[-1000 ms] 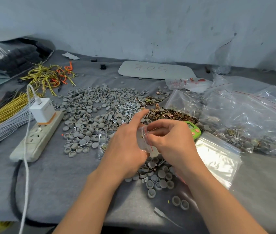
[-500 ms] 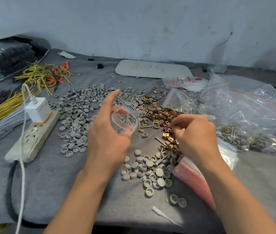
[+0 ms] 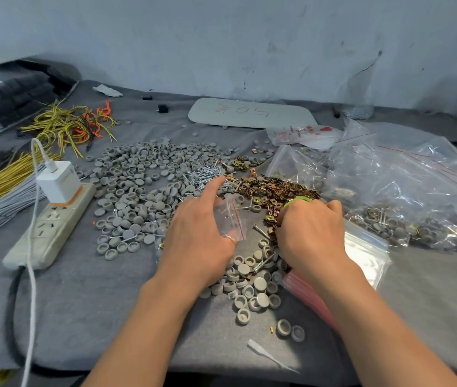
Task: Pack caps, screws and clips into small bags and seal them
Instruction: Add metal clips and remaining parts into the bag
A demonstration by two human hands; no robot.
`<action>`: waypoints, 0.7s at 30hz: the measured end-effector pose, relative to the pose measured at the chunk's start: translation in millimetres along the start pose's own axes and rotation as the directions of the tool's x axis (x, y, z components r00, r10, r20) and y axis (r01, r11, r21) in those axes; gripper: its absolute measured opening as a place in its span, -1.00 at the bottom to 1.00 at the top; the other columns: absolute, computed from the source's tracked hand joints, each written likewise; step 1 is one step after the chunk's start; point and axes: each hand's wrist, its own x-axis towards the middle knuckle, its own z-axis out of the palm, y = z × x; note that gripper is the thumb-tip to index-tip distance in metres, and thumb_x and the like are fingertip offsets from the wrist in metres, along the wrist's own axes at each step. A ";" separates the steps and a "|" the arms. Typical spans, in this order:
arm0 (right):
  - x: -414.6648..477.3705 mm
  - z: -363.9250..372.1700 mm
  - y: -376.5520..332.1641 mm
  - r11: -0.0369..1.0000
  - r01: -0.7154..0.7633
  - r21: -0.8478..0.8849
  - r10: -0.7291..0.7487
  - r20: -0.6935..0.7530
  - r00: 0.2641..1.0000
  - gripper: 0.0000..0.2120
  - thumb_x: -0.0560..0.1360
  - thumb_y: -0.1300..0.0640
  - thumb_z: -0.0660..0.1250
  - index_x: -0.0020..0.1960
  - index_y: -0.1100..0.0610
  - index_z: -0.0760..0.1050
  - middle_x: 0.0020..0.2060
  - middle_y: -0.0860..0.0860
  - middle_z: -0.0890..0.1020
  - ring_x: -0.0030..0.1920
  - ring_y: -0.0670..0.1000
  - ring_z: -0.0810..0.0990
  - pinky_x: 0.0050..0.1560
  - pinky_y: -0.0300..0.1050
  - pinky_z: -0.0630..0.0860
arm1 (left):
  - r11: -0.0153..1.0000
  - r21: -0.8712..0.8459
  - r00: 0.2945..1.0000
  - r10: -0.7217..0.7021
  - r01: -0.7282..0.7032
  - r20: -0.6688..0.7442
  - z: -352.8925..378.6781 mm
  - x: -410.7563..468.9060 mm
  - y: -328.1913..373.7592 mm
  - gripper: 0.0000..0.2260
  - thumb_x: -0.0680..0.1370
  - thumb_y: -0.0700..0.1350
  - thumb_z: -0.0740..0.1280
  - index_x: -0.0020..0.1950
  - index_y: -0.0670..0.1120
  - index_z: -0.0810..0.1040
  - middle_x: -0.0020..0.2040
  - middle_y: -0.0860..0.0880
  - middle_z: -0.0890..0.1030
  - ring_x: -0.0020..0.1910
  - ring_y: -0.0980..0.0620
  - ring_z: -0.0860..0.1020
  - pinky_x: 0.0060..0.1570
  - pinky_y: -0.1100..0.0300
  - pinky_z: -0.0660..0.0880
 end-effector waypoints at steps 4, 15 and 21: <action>-1.6 1.1 -3.5 1.000 -0.001 0.004 0.001 0.000 1.000 -0.80 0.45 0.26 0.29 -0.17 0.01 0.63 -0.33 -0.03 0.54 -0.18 0.09 0.46 0.05 0.03 0.20 | 1.000 0.017 1.000 -0.013 0.013 0.006 1.8 0.1 -0.6 -0.08 0.38 -0.08 0.60 0.54 0.32 0.12 0.08 0.22 0.44 0.10 0.15 0.41 0.09 0.17 0.32; -0.7 4.6 -4.9 0.988 -0.035 0.153 0.050 -0.094 0.994 -0.85 0.53 0.19 0.33 0.00 -0.05 0.57 -0.05 -0.08 0.58 0.02 0.03 0.43 0.20 0.00 0.23 | 1.000 0.024 0.997 -0.022 0.021 0.072 -3.8 -2.2 3.9 -0.15 0.42 -0.11 0.55 0.55 0.31 0.17 -0.01 0.29 0.38 0.42 -0.10 0.42 0.38 -0.23 0.43; -5.3 -1.0 0.9 0.844 -0.035 0.536 0.099 -0.091 0.991 -0.85 0.62 0.15 0.36 -0.08 -0.06 0.53 -0.21 -0.14 0.63 -0.15 -0.04 0.57 -0.02 -0.03 0.51 | 1.000 0.023 0.999 0.003 -0.004 0.054 -3.7 -0.1 -1.7 -0.15 0.42 -0.14 0.56 0.54 0.31 0.19 -0.11 0.38 0.28 0.12 0.11 0.39 0.24 0.00 0.47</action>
